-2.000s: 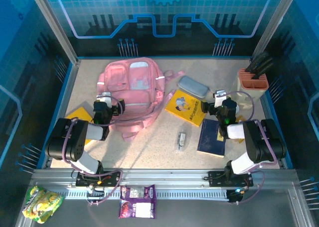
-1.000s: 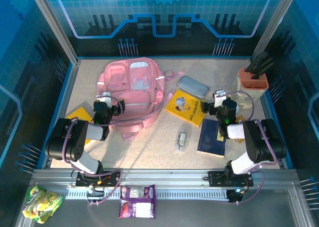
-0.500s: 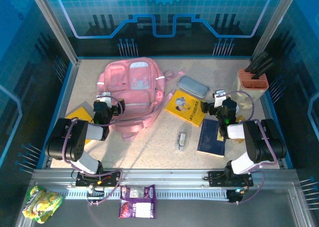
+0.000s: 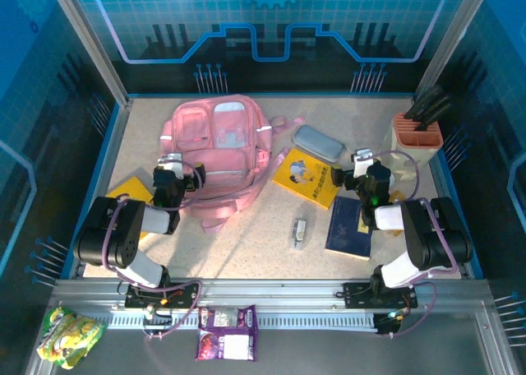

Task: Pack the student bag
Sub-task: Rotate the student bag at the top-center of the table.

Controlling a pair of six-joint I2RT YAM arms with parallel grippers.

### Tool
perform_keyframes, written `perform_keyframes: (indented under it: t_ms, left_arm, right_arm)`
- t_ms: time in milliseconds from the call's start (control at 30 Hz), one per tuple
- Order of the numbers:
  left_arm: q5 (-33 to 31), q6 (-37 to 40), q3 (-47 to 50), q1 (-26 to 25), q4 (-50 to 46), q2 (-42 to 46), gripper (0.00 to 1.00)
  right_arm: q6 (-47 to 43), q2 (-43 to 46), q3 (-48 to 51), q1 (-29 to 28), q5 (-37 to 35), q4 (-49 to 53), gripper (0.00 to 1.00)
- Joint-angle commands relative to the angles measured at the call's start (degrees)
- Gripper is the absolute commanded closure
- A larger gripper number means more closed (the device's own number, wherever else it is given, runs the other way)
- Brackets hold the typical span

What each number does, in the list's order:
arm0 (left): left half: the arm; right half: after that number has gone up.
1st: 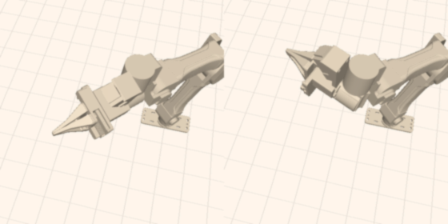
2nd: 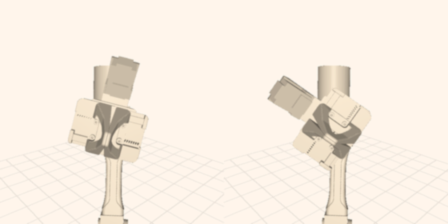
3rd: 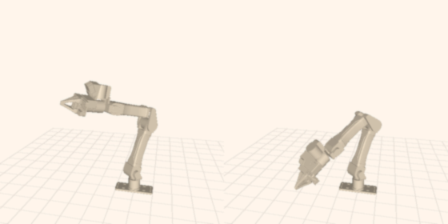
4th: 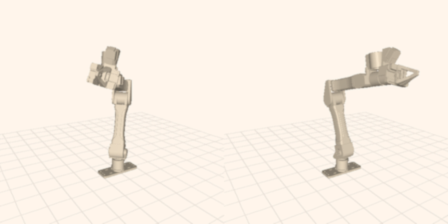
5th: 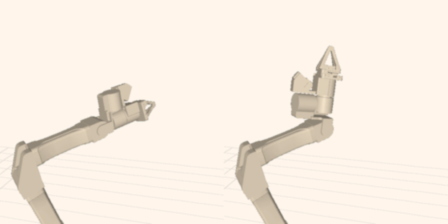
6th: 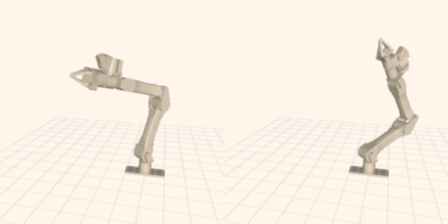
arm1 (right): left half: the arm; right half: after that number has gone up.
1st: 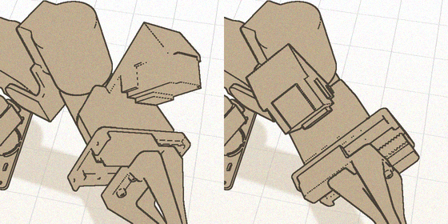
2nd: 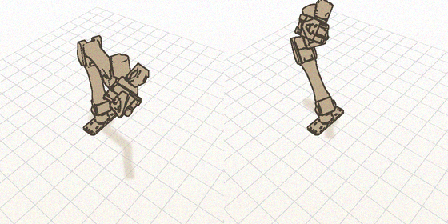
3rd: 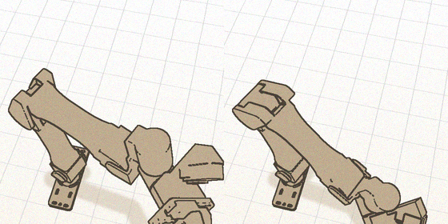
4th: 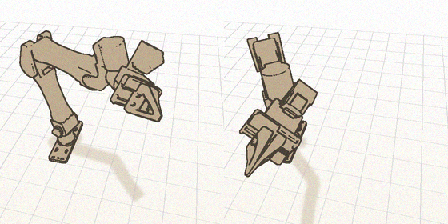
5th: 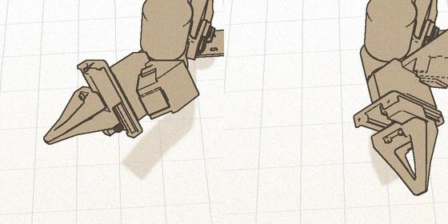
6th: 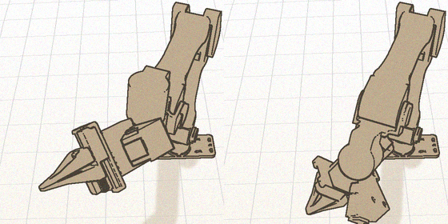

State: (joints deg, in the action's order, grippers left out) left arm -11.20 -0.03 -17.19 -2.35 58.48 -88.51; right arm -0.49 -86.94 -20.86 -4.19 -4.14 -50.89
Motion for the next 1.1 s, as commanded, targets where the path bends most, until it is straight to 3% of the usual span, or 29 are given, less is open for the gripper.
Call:
perform_keyframes:
  t_ms: [0, 100, 267, 400, 500, 567, 667, 733, 900, 1067]
  left_arm:
    - [-1.63, -0.72, 3.56, 0.48, 6.91, 3.55, 0.01]
    - [-1.41, -0.53, 3.77, 0.42, 3.13, 8.33, 0.01]
    - [-0.02, -3.11, -0.22, 0.42, -14.43, 21.16, 0.01]
    - [3.28, -10.16, -3.46, 0.5, -23.0, 28.78, 0.01]
    - [3.1, -21.64, -5.96, 0.59, -30.72, 32.83, 0.01]
    - [4.76, -22.58, -6.23, 0.68, -33.27, 35.53, 0.01]
    - [2.12, -30.02, -3.75, 0.8, -33.89, 39.45, 0.01]
    - [2.74, -33.77, -4.97, 0.94, -39.64, 41.54, 0.01]
    - [9.11, -39.51, -11.79, 0.86, -60.08, 42.98, 0.01]
    - [17.5, -50.86, -13.27, -0.78, -74.64, 44.06, 0.01]
  right_arm:
    - [-0.56, 5.01, 1.89, -0.29, -1.82, -2.14, 0.0]
    - [-0.6, 9.4, 0.86, -0.66, -2.79, 3.51, 0.0]
    - [4.85, 18.27, -3.97, -0.63, -3.26, 19.24, 0.0]
    - [20.11, 24.18, -8.82, 0.5, -8.85, 31.56, 0.0]
    - [22.3, 27.35, -8.95, 4.04, 1.56, 35.13, 0.0]
    - [27.63, 28.71, -6.71, 6.02, 7.21, 33.33, 0.0]
    - [35.61, 30.05, -4.91, 8.8, 11.47, 35.06, 0.0]
    - [37.19, 29.72, -6.11, 9.44, 12.92, 41.02, 0.0]
    - [38.19, 26.27, -10.16, 8.65, 20.57, 47.26, 0.0]
    - [36.29, 23.97, -12.84, 1.24, 21.4, 51.05, 0.0]
